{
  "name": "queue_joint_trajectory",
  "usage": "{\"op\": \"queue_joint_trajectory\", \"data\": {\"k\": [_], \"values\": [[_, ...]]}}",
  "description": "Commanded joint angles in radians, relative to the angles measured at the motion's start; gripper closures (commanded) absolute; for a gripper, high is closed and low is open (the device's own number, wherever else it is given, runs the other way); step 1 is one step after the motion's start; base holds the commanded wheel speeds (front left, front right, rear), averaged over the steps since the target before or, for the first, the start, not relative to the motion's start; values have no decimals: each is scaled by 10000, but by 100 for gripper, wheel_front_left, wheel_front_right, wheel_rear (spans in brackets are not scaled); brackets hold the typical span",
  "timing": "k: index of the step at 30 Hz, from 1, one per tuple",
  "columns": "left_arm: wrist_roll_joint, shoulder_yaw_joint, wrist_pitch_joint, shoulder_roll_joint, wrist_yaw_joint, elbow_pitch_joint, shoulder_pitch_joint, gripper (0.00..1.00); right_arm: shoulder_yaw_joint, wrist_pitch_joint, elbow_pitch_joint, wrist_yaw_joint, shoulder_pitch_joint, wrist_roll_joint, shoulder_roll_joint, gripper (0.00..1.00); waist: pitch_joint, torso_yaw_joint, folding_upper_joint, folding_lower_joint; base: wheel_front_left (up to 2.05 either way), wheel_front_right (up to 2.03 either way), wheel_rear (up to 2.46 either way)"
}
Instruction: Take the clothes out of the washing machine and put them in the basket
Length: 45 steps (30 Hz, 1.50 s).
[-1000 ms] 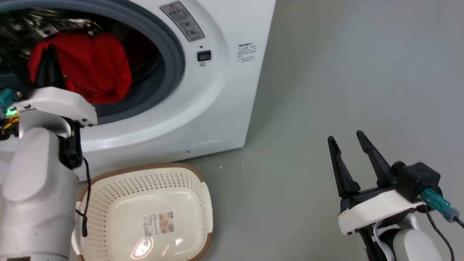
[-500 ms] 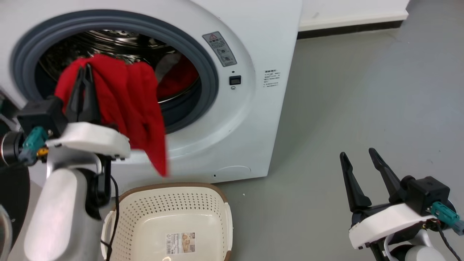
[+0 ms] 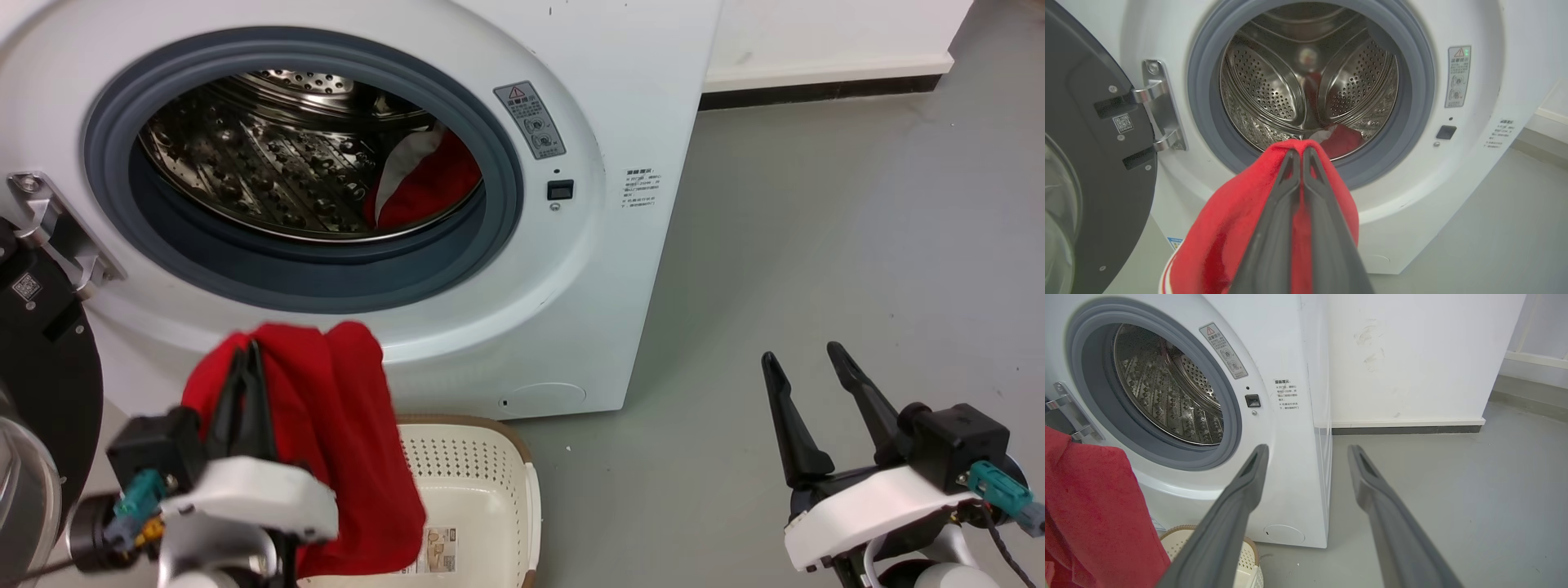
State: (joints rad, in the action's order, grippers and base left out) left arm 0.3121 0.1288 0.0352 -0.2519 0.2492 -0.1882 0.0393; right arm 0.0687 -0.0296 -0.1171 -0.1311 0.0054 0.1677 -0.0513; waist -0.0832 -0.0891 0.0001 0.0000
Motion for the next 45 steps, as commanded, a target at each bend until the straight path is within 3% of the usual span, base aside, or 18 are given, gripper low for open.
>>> {"op": "queue_joint_trajectory", "data": {"k": [1,7,13,26,29,45], "values": [[54,32,-95,94,70,33,-262,100,22,-21,-77,7,129,-33,17,0,-53,-2,-1,0,0,0,0],[370,47,-596,425,47,791,-815,100,14,-95,-322,7,-126,-77,17,0,-659,38,-1,0,0,0,0],[742,-27,-1237,562,-380,2444,-181,100,86,-159,-596,7,-526,-143,17,0,-1775,-42,-1,0,0,0,0],[974,-146,-2489,504,-1192,6640,2513,100,311,-3,-1012,7,-1603,-92,19,0,-4514,-628,-1,0,0,0,0],[934,-127,-2698,454,-1405,8123,3571,100,488,136,-1030,7,-1940,-15,19,0,-5387,-879,-1,0,0,0,0],[1072,-259,-2980,216,-1901,12178,5270,100,894,660,-475,7,-2382,261,19,0,-6330,-1463,-1,0,0,0,0]]}}
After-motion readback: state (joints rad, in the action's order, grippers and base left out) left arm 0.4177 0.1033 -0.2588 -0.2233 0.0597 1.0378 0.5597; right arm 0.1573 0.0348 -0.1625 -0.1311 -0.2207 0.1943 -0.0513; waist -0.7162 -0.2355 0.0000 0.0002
